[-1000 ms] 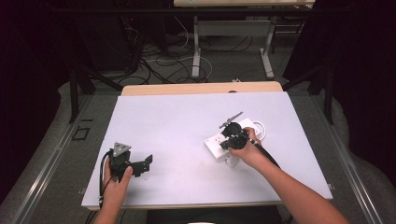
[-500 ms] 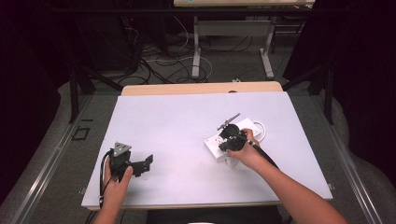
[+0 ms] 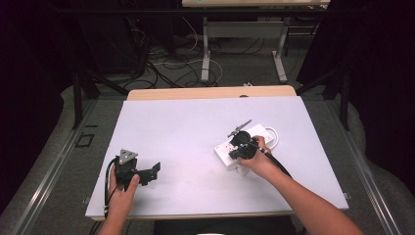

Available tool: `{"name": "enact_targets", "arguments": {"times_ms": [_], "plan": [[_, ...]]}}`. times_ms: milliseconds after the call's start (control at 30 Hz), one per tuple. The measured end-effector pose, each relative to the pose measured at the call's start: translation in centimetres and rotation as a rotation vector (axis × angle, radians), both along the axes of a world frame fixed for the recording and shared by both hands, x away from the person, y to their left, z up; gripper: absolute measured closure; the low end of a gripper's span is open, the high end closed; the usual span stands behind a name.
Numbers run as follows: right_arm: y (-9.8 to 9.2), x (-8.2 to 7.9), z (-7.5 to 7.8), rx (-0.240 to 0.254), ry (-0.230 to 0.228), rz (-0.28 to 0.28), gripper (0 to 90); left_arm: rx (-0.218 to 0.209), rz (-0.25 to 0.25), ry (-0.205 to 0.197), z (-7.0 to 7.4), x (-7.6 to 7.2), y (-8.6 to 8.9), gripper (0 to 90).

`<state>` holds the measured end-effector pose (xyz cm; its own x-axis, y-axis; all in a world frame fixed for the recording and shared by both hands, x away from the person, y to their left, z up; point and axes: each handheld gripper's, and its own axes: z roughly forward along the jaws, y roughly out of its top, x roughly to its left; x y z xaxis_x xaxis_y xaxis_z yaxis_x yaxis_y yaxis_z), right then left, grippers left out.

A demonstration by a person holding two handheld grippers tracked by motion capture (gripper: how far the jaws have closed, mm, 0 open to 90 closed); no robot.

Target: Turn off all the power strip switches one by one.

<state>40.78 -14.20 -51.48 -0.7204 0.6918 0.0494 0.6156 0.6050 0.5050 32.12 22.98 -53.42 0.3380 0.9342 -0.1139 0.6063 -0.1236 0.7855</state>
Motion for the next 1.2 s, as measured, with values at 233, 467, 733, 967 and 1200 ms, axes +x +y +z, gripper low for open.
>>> {"name": "enact_targets", "arguments": {"times_ms": [233,467,733,967,1200], "plan": [[0.0,0.0,-0.1,0.021,0.005,-0.018,90.0,-0.002,0.000,0.001,0.0,0.0,0.1,0.5],[-0.2,-0.4,0.0,0.024,0.009,-0.013,90.0,-0.002,0.001,0.001,0.0,0.0,0.1,0.5],[-1.1,-1.0,0.3,0.064,-0.011,-0.017,90.0,-0.002,0.000,0.001,0.0,0.0,0.1,0.5],[-2.6,-1.9,0.4,0.114,-0.027,-0.042,90.0,-0.006,0.004,-0.009,-0.1,0.1,0.1,0.5],[-5.4,-3.3,0.3,0.199,-0.084,-0.102,90.0,-0.002,0.002,0.000,0.0,0.0,0.0,0.5]]}}
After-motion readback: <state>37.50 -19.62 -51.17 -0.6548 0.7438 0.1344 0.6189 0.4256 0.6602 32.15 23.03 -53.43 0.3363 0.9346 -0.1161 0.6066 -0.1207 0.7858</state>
